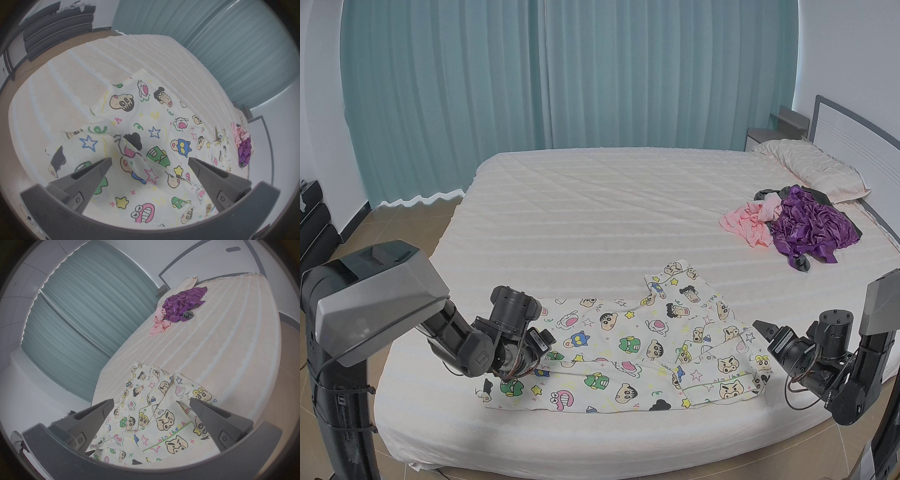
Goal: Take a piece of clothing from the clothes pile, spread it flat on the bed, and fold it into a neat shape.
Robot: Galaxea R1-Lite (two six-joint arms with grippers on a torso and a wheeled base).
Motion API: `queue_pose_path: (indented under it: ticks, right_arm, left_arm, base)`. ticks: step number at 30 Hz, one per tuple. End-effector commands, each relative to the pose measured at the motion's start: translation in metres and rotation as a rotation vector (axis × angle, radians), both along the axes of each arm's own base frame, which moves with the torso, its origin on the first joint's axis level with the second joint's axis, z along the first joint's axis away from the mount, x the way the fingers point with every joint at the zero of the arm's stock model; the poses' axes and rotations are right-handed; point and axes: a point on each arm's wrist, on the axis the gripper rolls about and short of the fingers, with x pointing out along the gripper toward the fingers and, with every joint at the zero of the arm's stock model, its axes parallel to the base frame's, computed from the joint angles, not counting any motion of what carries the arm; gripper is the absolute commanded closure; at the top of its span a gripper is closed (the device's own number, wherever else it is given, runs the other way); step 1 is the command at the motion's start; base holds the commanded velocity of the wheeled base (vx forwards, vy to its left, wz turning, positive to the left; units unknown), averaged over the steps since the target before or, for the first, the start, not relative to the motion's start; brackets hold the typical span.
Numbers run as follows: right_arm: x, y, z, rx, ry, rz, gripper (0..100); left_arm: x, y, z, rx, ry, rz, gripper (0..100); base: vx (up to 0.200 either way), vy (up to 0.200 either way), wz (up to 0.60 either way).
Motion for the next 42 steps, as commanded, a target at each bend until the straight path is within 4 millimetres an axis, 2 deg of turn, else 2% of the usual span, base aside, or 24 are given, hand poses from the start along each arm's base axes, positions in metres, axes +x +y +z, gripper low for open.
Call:
queue_pose_path:
  ticks: [1, 5, 8, 12, 16, 17, 20, 24, 27, 31, 34, 37, 42]
  right_arm:
    - [-0.006, -0.001, 0.010, 0.008, -0.037, -0.002, 0]
    - [-0.006, -0.001, 0.011, 0.008, -0.039, -0.002, 0]
    - [-0.007, -0.001, 0.010, 0.006, -0.034, -0.001, 0]
    - [-0.007, -0.001, 0.010, 0.007, -0.033, -0.002, 0]
    - [-0.008, -0.001, 0.009, 0.005, -0.028, 0.002, 0]
    - [-0.008, -0.001, 0.009, 0.005, -0.028, 0.002, 0]
    - [-0.009, -0.001, 0.009, 0.005, -0.025, 0.003, 0]
    - [-0.009, -0.001, 0.009, 0.007, -0.024, 0.002, 0]
    - [-0.009, -0.001, 0.007, 0.005, -0.014, 0.004, 0]
    - [-0.009, -0.001, 0.006, 0.005, -0.011, 0.005, 0]
    - [-0.009, -0.001, 0.006, 0.004, -0.010, 0.005, 0]
    - [-0.010, -0.001, 0.005, 0.003, -0.002, 0.008, 0]
    - [-0.010, 0.000, 0.002, 0.001, 0.010, 0.010, 0]
  left_arm:
    - [0.003, -0.010, -0.019, 0.058, 0.015, -0.018, 0]
    - [0.014, -0.019, -0.022, 0.091, -0.024, -0.023, 0]
    - [0.031, -0.020, -0.022, 0.097, -0.065, -0.002, 0]
    - [0.043, -0.018, -0.019, 0.085, -0.092, 0.016, 0]
    - [0.068, -0.007, -0.018, 0.070, -0.134, 0.065, 0]
    - [0.068, -0.007, -0.018, 0.070, -0.134, 0.065, 0]
    - [0.087, 0.014, -0.018, 0.061, -0.163, 0.126, 0]
    - [0.091, 0.033, -0.014, 0.056, -0.160, 0.164, 0]
    - [0.089, 0.050, 0.006, 0.032, -0.149, 0.161, 0]
    - [0.075, 0.081, 0.051, -0.128, -0.154, 0.082, 0]
    - [0.060, 0.098, 0.067, -0.208, -0.145, -0.008, 0]
    - [0.041, 0.117, 0.063, -0.203, -0.124, -0.129, 0]
    - [0.010, 0.124, 0.036, -0.171, -0.047, -0.335, 0]
  base:
    - [0.000, 0.000, 0.00]
    - [0.000, 0.000, 0.00]
    - [0.000, 0.000, 0.00]
    - [0.000, 0.000, 0.00]
    - [0.000, 0.000, 0.00]
    - [0.000, 0.000, 0.00]
    - [0.000, 0.000, 0.00]
    - [0.000, 0.000, 0.00]
    - [0.000, 0.000, 0.00]
    - [0.000, 0.000, 0.00]
    - [0.000, 0.000, 0.00]
    - [0.000, 0.000, 0.00]
    - [0.000, 0.000, 0.00]
